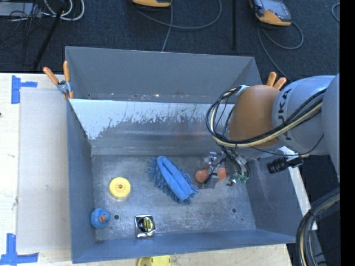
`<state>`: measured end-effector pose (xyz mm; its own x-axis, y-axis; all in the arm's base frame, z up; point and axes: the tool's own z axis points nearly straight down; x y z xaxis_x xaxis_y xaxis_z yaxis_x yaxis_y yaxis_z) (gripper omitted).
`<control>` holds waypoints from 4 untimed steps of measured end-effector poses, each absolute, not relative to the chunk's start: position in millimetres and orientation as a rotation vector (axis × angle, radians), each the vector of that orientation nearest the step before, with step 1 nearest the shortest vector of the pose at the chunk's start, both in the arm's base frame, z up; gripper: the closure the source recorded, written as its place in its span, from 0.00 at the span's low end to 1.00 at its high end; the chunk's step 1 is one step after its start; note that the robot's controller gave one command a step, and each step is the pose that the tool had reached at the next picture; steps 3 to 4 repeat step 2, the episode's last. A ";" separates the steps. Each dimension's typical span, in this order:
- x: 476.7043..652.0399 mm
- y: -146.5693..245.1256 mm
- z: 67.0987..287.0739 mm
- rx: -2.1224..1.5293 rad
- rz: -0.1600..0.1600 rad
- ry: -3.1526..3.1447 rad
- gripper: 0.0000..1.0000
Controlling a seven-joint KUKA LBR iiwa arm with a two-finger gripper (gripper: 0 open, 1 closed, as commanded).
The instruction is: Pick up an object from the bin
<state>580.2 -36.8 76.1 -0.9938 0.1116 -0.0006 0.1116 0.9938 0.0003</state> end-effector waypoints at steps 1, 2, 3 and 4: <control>577.4 -16.4 74.2 0.036 -0.006 3.141 1.00; 592.6 -14.0 239.5 0.014 0.000 3.134 1.00; 592.6 -14.0 239.5 0.014 0.000 3.134 1.00; 592.6 -14.0 239.5 0.014 0.000 3.134 1.00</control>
Offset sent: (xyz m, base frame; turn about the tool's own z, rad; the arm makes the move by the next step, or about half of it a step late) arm 0.0105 0.0220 0.1612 -0.1014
